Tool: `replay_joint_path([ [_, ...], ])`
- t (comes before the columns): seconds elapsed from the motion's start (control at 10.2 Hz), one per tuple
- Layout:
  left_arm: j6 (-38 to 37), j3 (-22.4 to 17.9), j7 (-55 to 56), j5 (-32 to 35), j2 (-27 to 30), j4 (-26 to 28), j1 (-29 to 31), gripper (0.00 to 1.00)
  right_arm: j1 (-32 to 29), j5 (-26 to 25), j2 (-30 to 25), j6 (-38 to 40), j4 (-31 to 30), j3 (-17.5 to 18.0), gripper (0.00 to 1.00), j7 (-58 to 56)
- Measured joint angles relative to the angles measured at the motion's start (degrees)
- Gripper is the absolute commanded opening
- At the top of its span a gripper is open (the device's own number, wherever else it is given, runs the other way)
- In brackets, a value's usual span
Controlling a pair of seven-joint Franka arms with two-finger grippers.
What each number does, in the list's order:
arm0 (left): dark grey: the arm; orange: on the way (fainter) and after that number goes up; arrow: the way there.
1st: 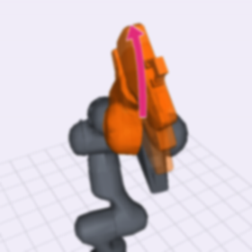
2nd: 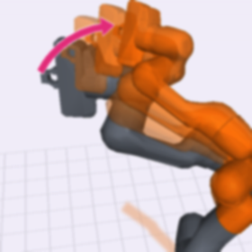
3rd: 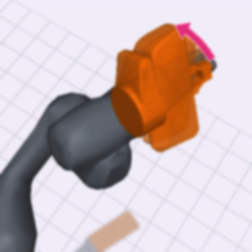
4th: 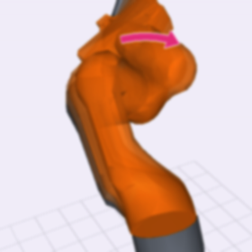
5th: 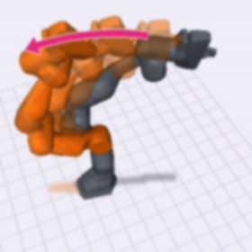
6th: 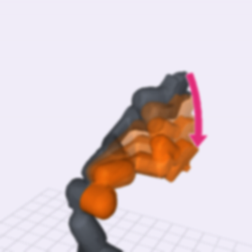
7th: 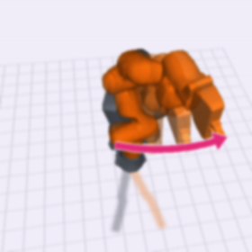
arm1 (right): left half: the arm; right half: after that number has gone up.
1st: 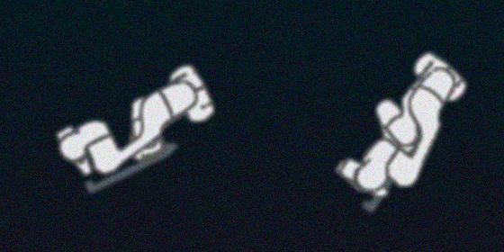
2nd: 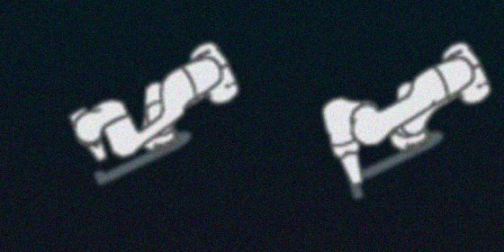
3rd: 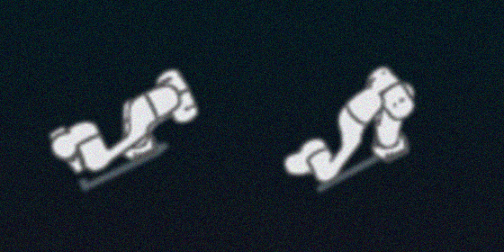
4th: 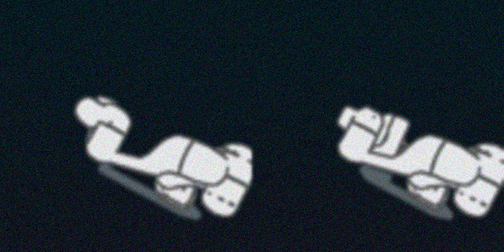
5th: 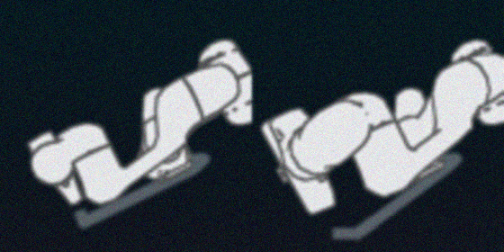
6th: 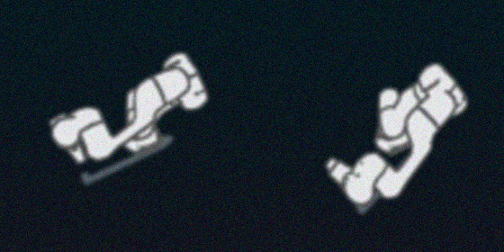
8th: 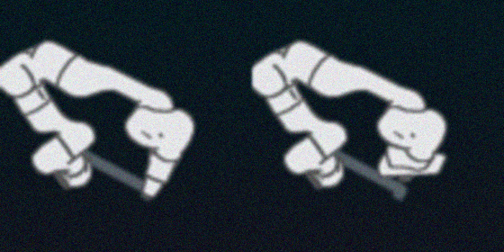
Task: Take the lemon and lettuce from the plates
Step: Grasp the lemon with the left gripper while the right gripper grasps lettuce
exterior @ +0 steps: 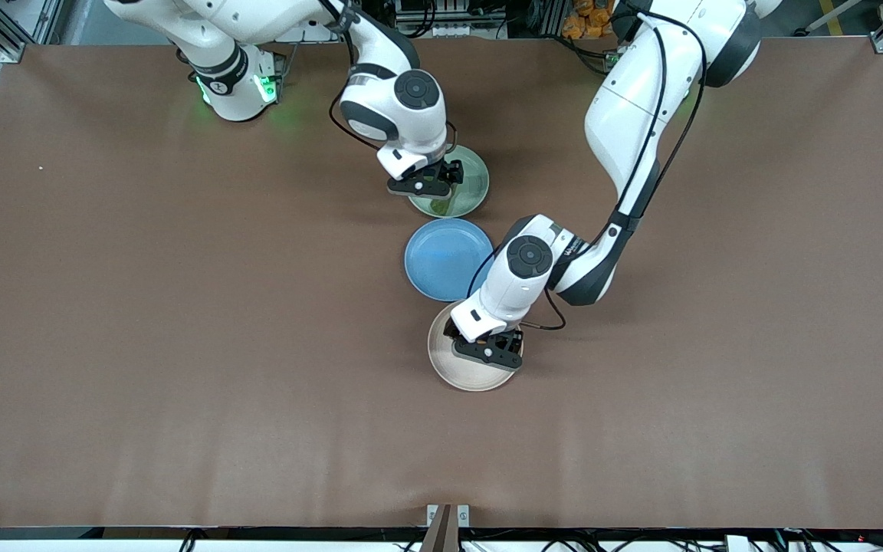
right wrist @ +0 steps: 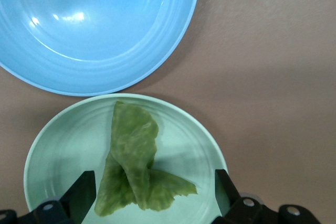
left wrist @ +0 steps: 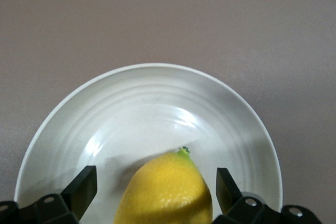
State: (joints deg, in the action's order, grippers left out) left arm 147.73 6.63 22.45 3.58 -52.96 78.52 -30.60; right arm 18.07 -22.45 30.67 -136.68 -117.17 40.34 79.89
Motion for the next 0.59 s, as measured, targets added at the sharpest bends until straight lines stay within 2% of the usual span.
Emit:
replay_joint_path([
  [0.1, -0.85, -0.02, 0.04, 0.0, 0.01, 0.01, -0.14, 0.8, 0.48, -1.23, 1.14, -0.01, 0.83, 0.01, 1.0, 1.12],
  [0.3, -2.59, -0.4, 0.08, 0.05, 0.03, 0.03, -0.34, 0.18, 1.3, -3.71, 2.95, 0.0, 1.64, 0.01, 1.0, 3.64],
  [0.39, -2.91, -0.65, 0.08, 0.73, 0.05, 0.03, -0.35, 0.0, 2.03, -5.4, 4.13, 0.0, 2.08, 0.01, 1.0, 5.74],
  [0.59, -3.63, -0.85, 0.11, 3.07, 0.25, -0.03, -0.35, 0.0, 3.1, -8.83, 6.59, 0.0, 3.06, 0.0, 1.0, 9.35],
])
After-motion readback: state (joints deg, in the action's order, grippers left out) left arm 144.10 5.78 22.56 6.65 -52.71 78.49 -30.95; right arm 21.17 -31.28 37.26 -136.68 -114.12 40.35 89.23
